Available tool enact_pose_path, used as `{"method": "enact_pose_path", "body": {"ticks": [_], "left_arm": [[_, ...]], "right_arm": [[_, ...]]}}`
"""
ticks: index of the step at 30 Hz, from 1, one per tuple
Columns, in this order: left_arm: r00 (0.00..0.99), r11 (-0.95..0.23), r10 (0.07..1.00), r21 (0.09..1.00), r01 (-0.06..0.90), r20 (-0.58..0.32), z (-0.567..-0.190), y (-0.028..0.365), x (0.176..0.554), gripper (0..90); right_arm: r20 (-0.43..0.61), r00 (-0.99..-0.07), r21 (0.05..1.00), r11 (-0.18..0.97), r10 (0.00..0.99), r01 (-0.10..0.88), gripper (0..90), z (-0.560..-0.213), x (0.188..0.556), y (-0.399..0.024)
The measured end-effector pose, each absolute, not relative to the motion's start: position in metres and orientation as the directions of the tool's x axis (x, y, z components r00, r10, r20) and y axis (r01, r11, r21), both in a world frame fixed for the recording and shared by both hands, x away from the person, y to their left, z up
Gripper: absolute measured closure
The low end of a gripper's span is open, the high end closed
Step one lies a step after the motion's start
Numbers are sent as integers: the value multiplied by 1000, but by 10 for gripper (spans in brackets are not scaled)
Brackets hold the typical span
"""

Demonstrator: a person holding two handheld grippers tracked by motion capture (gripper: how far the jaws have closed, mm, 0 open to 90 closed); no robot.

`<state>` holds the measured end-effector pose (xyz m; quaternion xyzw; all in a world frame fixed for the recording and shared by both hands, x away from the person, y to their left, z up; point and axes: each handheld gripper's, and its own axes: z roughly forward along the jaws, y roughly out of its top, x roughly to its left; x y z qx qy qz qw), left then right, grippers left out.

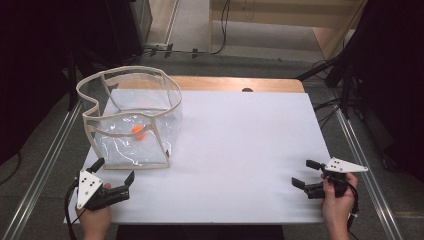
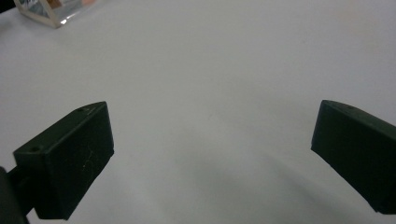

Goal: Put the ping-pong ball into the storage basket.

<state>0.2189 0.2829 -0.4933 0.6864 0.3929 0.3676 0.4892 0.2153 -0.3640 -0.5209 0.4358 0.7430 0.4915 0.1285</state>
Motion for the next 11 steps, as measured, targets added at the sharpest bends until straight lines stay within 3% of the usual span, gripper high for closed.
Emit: {"method": "enact_pose_path", "body": {"ticks": [11], "left_arm": [[419,-211,900,961,181,119,-493,283,219,0]], "right_arm": [[240,-550,897,35,800,442,0,-523,202,-378]]}}
